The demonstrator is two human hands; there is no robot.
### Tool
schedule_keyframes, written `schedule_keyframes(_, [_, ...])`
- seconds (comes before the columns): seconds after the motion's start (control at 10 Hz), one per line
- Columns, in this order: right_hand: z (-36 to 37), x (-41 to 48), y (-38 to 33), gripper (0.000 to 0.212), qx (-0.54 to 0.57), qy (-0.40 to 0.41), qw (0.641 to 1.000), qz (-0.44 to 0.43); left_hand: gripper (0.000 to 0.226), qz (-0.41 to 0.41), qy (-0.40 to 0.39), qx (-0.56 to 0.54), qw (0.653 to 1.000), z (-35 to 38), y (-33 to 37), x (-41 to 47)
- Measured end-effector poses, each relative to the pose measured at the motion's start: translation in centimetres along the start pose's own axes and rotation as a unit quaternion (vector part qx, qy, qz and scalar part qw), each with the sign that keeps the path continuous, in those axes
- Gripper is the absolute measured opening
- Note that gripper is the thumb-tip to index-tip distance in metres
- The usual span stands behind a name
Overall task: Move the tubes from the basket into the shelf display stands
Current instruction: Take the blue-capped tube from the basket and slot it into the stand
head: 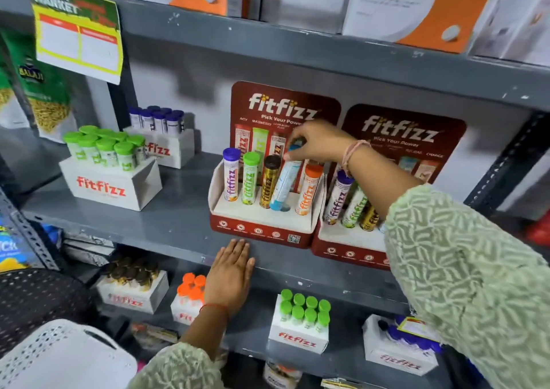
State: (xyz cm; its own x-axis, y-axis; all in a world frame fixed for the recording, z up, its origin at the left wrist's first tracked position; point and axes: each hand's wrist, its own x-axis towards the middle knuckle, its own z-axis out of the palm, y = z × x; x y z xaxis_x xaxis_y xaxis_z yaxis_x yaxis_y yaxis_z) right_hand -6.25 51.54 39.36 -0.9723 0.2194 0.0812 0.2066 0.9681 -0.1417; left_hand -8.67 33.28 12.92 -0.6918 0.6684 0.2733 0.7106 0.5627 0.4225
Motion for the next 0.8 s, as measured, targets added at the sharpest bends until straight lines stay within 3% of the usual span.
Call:
schedule_keyframes(0.3, [0.3, 0.6, 0.3, 0.018, 0.056, -0.038, 0.998, 0.001, 0.111, 0.013, -0.021, 0.016, 1.000, 0.2, -0.6, 0.2])
schedule_keyframes(0.4, [0.7, 0.8, 0.5, 0.038, 0.077, -0.014, 0.997, -0.006, 0.111, 0.009, -0.028, 0.019, 0.999, 0.0, -0.5, 0.1])
schedule_keyframes(0.7, [3.2, 1.1, 1.4, 0.032, 0.077, -0.024, 0.997, 0.019, 0.102, 0.023, -0.025, 0.014, 0.999, -0.1, -0.3, 0.2])
schedule_keyframes(0.8, [3.1, 0.0, 0.5, 0.053, 0.074, -0.011, 0.997, 0.020, 0.109, 0.019, -0.034, 0.016, 0.999, -0.2, -0.3, 0.2])
